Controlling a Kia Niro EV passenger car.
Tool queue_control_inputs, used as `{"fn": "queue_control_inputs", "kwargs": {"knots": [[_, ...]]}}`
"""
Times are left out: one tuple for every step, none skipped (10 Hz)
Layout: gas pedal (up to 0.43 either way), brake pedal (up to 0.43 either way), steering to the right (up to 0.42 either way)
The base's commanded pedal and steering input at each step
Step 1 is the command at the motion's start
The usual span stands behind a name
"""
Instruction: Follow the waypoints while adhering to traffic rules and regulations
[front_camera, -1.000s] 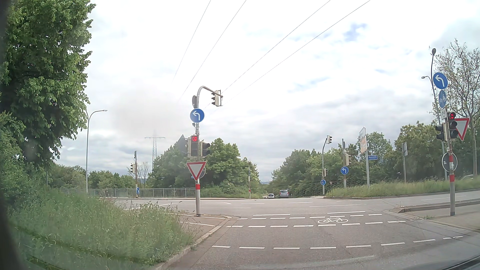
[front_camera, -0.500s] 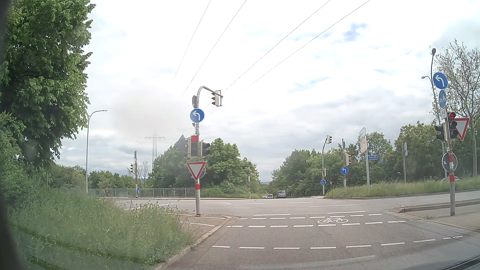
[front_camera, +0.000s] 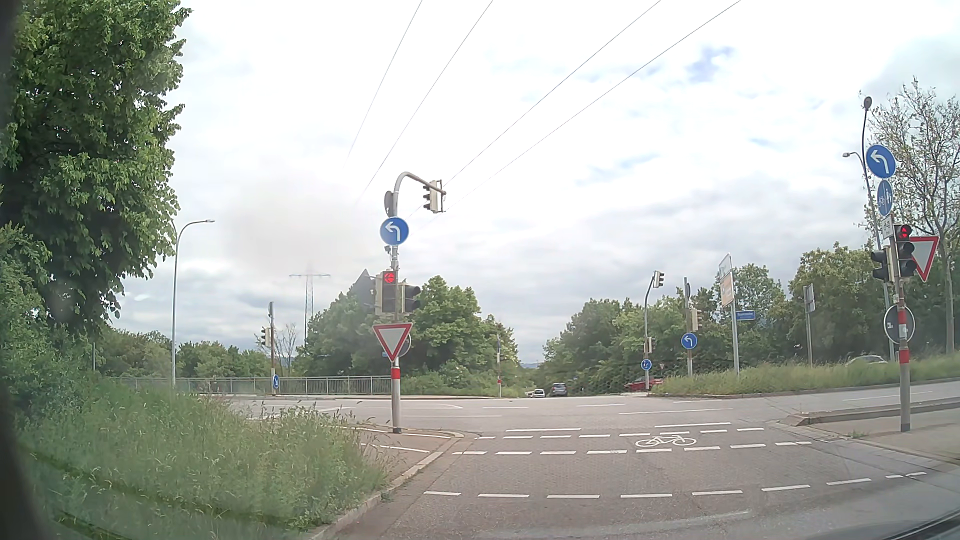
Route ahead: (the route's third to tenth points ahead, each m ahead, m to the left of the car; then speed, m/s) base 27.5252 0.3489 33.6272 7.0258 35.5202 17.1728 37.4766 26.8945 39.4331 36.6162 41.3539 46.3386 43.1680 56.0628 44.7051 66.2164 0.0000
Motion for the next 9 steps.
{"fn": "queue_control_inputs", "kwargs": {"knots": [[0.0, 0.244, -0.007], [0.0, 0.244, -0.007], [0.0, 0.244, -0.007], [0.0, 0.244, -0.007], [0.0, 0.244, -0.007], [0.0, 0.244, -0.007], [0.0, 0.244, -0.007], [0.0, 0.244, -0.007], [0.0, 0.244, -0.007]]}}
